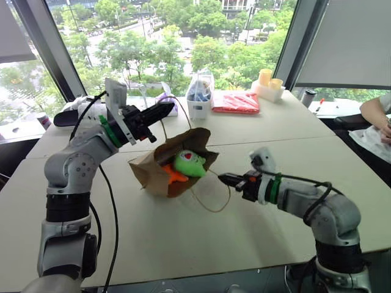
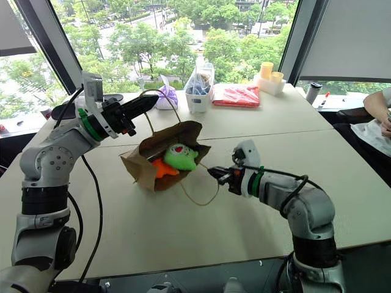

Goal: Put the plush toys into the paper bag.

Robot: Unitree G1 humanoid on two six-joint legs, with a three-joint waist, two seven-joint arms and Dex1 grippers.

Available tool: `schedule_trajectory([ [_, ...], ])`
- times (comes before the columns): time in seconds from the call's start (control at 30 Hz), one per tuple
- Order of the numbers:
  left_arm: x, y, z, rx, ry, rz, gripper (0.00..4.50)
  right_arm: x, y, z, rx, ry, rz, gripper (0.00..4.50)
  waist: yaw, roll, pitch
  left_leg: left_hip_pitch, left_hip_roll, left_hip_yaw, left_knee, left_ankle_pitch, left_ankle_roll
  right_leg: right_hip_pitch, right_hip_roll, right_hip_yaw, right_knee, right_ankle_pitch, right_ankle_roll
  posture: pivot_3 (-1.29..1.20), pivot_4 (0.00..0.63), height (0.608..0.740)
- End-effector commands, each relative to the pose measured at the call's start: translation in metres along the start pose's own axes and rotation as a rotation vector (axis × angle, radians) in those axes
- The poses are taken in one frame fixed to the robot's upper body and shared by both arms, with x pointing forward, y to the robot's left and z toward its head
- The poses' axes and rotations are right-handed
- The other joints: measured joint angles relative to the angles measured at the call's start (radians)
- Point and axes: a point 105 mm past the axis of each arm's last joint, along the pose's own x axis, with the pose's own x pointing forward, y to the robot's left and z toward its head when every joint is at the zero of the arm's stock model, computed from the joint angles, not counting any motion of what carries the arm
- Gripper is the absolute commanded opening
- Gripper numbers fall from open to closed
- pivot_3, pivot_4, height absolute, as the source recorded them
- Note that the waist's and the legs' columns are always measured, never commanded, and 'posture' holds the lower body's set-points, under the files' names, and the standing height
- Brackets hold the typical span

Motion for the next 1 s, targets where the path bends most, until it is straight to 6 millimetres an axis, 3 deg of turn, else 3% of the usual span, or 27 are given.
schedule_trajectory([
  [0.03,-0.001,-0.007,0.022,0.053,-0.055,-0.021,0.0,-0.012,0.015,0.049,0.008,-0.154,0.09,0.07,0.0,0.0,0.0,0.0,0.0,0.0,0.0,0.0,0.0,0.0,0.0,0.0,0.0,0.0,0.0,0.0,0.15,0.74],
  [0.1,-0.001,-0.009,0.022,0.051,-0.058,-0.025,0.0,-0.02,0.021,0.088,0.004,-0.243,0.136,0.07,0.0,0.0,0.0,0.0,0.0,0.0,0.0,0.0,0.0,0.0,0.0,0.0,0.0,0.0,0.0,0.0,0.15,0.74],
  [0.17,-0.001,-0.01,0.024,0.047,-0.064,-0.026,0.0,-0.025,0.026,0.112,0.002,-0.288,0.164,0.07,0.0,0.001,0.0,-0.001,0.0,0.001,0.0,0.0,0.0,-0.001,-0.001,0.0,0.0,0.0,0.0,0.0,0.15,0.74],
  [0.3,-0.001,-0.012,0.026,-0.004,-0.083,-0.018,0.0,-0.022,0.028,0.126,0.058,-0.287,0.186,0.07,0.001,0.0,0.0,0.0,0.0,-0.001,-0.001,0.0,0.001,-0.001,0.0,-0.001,0.001,0.0,0.0,0.0,0.15,0.74],
  [0.4,0.0,-0.015,0.025,-0.047,-0.1,-0.019,0.0,-0.013,0.023,0.121,0.108,-0.252,0.176,0.07,0.0,0.0,0.0,-0.001,0.0,0.0,-0.001,-0.001,0.001,-0.001,-0.001,0.0,0.001,0.0,0.0,0.0,0.15,0.74],
  [0.6,0.001,-0.019,0.004,-0.075,-0.049,-0.002,0.0,0.003,0.001,0.093,0.189,-0.178,0.093,0.07,-0.003,0.001,0.0,-0.001,0.0,0.001,-0.001,0.0,0.001,-0.001,-0.001,0.0,0.001,0.0,0.0,0.0,0.15,0.74],
  [0.7,0.001,-0.021,-0.026,-0.041,0.074,0.014,0.0,0.007,-0.01,0.079,0.191,-0.147,0.044,0.07,-0.002,0.001,0.0,-0.001,0.0,0.001,-0.001,0.0,0.001,-0.001,-0.001,0.0,0.001,0.0,0.0,0.0,0.15,0.74],
  [0.77,-0.002,-0.021,-0.033,-0.052,0.101,0.013,0.0,0.01,-0.014,0.074,0.188,-0.136,0.026,0.07,-0.003,0.001,0.0,-0.001,0.0,0.001,-0.001,0.0,0.001,-0.001,-0.001,0.0,0.001,0.0,0.0,0.0,0.15,0.74],
  [1.0,-0.01,-0.009,-0.036,-0.049,0.119,0.063,0.0,0.017,-0.009,0.081,0.193,-0.168,0.048,0.07,-0.004,0.001,0.0,-0.001,0.0,0.001,-0.001,0.0,0.001,-0.001,0.0,0.0,0.001,0.0,0.0,0.0,0.15,0.74],
])
